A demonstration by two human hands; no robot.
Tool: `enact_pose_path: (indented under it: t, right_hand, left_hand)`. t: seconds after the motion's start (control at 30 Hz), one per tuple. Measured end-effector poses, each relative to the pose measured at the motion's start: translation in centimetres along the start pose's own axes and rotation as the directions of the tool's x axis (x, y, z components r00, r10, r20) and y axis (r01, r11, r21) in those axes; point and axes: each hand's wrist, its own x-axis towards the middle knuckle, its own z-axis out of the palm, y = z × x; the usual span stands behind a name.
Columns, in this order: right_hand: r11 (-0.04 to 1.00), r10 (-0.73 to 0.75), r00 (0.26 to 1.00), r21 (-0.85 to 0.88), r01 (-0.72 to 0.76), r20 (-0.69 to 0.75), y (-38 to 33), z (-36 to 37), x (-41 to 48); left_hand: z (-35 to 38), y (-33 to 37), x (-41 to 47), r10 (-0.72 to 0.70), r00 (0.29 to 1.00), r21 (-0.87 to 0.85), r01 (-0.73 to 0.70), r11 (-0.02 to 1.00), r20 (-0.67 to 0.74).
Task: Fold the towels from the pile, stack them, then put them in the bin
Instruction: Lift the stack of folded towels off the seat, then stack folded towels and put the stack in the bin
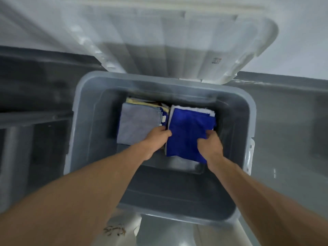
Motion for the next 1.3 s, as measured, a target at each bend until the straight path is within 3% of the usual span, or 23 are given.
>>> enact_pose_path:
  t: [0.17, 0.47, 0.67, 1.0, 1.3]
  right_hand:
    - [0.999, -0.048, 0.999, 0.01, 0.047, 0.018, -4.8, 0.6, -9.8]
    - [0.991, -0.13, 0.992, 0.037, 0.13, -0.005, -13.3, -0.7, -31.0]
    - [0.974, -0.225, 0.974, 0.011, 0.225, 0.032, -16.1, -0.6, -40.9]
    - [0.861, -0.509, 0.86, -0.003, 0.509, 0.034, -10.3, 0.6, -57.0]
    - [0.787, -0.616, 0.787, 0.064, 0.613, 0.036, -5.4, 2.8, -70.8]
  left_hand:
    - [-5.7, 2.6, -7.9, 0.054, 0.996, 0.152, -0.043, 0.987, -0.067]
    - [-19.1, 5.6, -27.4, 0.186, 0.981, 0.132, -0.176, 0.975, -0.062]
    - [-23.9, 4.4, -37.4, 0.286, 0.955, 0.083, -0.28, 0.957, -0.081]
    - [-25.7, -5.4, -53.1, 0.43, 0.885, 0.141, -0.41, 0.901, -0.176]
    - [-28.3, -12.6, -67.8, 0.543, 0.826, 0.256, -0.497, 0.829, -0.153]
